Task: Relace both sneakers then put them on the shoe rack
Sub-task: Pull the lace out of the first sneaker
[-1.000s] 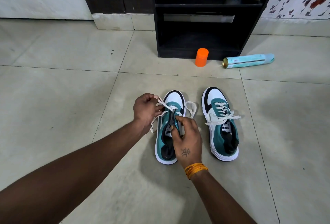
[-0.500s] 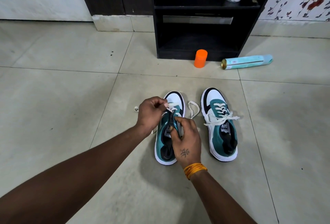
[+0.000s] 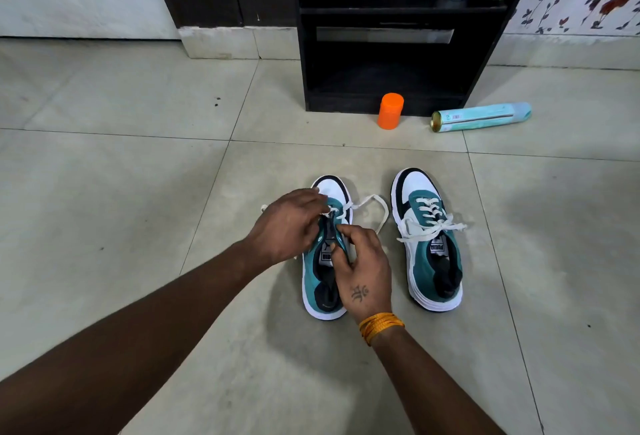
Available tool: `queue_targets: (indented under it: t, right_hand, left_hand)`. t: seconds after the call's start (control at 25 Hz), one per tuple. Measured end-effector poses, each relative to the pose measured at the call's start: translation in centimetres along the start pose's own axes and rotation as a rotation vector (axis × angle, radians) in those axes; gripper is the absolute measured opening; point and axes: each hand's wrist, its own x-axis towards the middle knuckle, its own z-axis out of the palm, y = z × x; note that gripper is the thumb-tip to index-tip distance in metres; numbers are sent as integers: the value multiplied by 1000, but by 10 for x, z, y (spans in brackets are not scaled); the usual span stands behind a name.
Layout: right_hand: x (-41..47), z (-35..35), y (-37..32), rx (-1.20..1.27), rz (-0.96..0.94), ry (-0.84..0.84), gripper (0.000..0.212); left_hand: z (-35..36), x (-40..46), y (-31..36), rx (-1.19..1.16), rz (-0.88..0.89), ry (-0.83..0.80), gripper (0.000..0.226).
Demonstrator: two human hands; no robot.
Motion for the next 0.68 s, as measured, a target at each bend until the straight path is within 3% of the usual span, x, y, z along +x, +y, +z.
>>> queue_targets:
  t: [0.12,0.24,0.28,0.36,0.48,0.56,0.68]
  right_hand:
    - [-1,0,0,5,3,0,35]
    - [0,0,2,13,10,9,33]
    - [-1,1,1,15,19,12,33]
    - [-1,1,0,13,24,15,34]
    - [-1,1,-1,7,22,9,34]
    - [-1,1,-1,3,23,8,35]
    - [-2,0,-2,-3,22,12,36]
  left_hand:
    - [-1,5,3,-122,-175,0,16]
    - [0,14,12,-751,-772,199,11]
    - [0,14,11,-891,-861,211,11]
    - [-3,10,8,-902,-809,101,3]
    - [-2,4,12,-830,-698,-27,22]
    - [5,7,16,-824,-720,55,14]
    - [6,15,18,-988,-976,266,13]
